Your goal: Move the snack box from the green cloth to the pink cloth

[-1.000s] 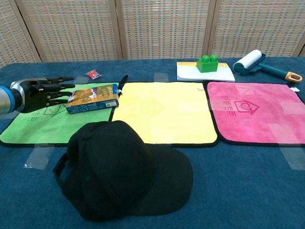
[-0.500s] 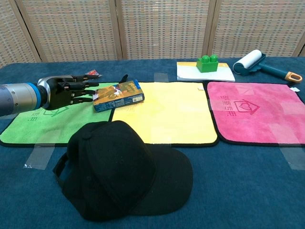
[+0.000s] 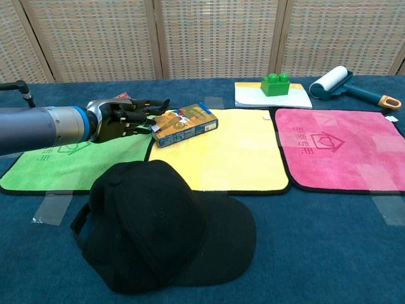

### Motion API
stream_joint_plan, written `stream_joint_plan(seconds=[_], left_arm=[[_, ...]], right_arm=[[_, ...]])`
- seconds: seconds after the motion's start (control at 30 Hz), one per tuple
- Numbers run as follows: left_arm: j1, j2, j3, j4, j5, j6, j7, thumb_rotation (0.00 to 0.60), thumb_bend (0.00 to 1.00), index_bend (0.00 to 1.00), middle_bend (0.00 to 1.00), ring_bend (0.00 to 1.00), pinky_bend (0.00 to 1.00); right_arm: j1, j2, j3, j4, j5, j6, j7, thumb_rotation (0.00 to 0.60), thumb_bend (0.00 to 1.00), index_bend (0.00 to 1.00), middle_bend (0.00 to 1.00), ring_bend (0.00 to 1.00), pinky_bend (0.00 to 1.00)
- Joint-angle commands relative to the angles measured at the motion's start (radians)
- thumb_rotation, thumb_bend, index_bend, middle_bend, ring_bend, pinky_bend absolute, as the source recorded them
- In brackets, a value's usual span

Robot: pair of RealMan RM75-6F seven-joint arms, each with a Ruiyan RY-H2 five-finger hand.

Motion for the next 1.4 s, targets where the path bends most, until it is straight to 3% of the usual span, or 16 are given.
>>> stream_joint_plan(seconds=[0.03, 0.67, 0.77, 0.97, 1.03, 1.13, 1.17, 1.23, 1.27, 1.3, 1.37, 1.4], left_arm=[[-0.021, -0.009, -0.007, -0.019, -0.028, -0.007, 0.04, 0.6, 1.0, 0.0, 0.0, 0.0, 0.0], [-0.117, -0.056, -0.048, -0.087, -0.177, -0.041, 0.197, 0.6, 1.0, 0.0, 0.0, 0.0, 0.0], [-0.086, 0.001, -0.058, -0.164, -0.168, -0.034, 0.198, 0.6, 1.0, 0.0, 0.0, 0.0, 0.0], [0.042, 0.209, -0.071, -0.353, -0.071, 0.024, 0.192, 0.6, 1.0, 0.0, 0.0, 0.0, 0.0], [0.123, 0.321, -0.068, -0.412, 0.0, 0.096, 0.198, 0.6, 1.0, 0.0, 0.0, 0.0, 0.0], [0.19, 0.405, -0.032, -0.414, 0.092, 0.193, 0.263, 0.6, 0.98, 0.0, 0.0, 0.0, 0.0], [0.219, 0.431, -0.012, -0.408, 0.109, 0.251, 0.321, 0.6, 0.89, 0.0, 0.0, 0.0, 0.0], [0.255, 0.455, 0.007, -0.405, 0.097, 0.33, 0.416, 0.6, 0.54, 0.0, 0.0, 0.0, 0.0], [0.273, 0.467, 0.014, -0.401, 0.082, 0.372, 0.476, 0.6, 0.28, 0.0, 0.0, 0.0, 0.0], [0.298, 0.477, 0.021, -0.398, 0.045, 0.432, 0.569, 0.6, 0.13, 0.0, 0.0, 0.0, 0.0], [0.337, 0.481, 0.027, -0.404, -0.022, 0.549, 0.733, 0.6, 0.0, 0.0, 0.0, 0.0, 0.0], [0.351, 0.478, 0.027, -0.418, -0.052, 0.596, 0.792, 0.6, 0.0, 0.0, 0.0, 0.0, 0.0]], right_arm=[[0.001, 0.002, 0.001, 0.001, 0.001, -0.001, 0.005, 0.6, 0.0, 0.06, 0.0, 0.0, 0.0], [-0.007, 0.013, 0.007, 0.01, 0.009, 0.007, 0.04, 0.6, 0.0, 0.06, 0.0, 0.0, 0.0], [-0.009, 0.015, 0.007, 0.01, 0.01, 0.01, 0.045, 0.6, 0.0, 0.06, 0.0, 0.0, 0.0], [-0.011, 0.014, 0.005, 0.007, 0.007, 0.011, 0.043, 0.6, 0.0, 0.06, 0.0, 0.0, 0.0], [-0.008, 0.012, 0.003, 0.002, -0.002, 0.013, 0.034, 0.6, 0.0, 0.06, 0.0, 0.0, 0.0], [-0.003, 0.008, 0.003, 0.002, -0.003, 0.006, 0.025, 0.6, 0.0, 0.06, 0.0, 0.0, 0.0], [0.002, 0.007, 0.004, 0.004, 0.0, -0.003, 0.021, 0.6, 0.0, 0.06, 0.0, 0.0, 0.0], [0.012, 0.006, 0.008, 0.006, 0.006, -0.017, 0.016, 0.6, 0.0, 0.06, 0.0, 0.0, 0.0], [0.018, 0.006, 0.011, 0.008, 0.009, -0.025, 0.012, 0.6, 0.0, 0.06, 0.0, 0.0, 0.0], [0.029, 0.007, 0.017, 0.01, 0.013, -0.037, 0.004, 0.6, 0.0, 0.06, 0.0, 0.0, 0.0], [0.054, 0.013, 0.028, 0.013, 0.018, -0.063, -0.025, 0.6, 0.0, 0.06, 0.0, 0.0, 0.0], [0.065, 0.017, 0.033, 0.01, 0.021, -0.077, -0.038, 0.6, 0.0, 0.06, 0.0, 0.0, 0.0]])
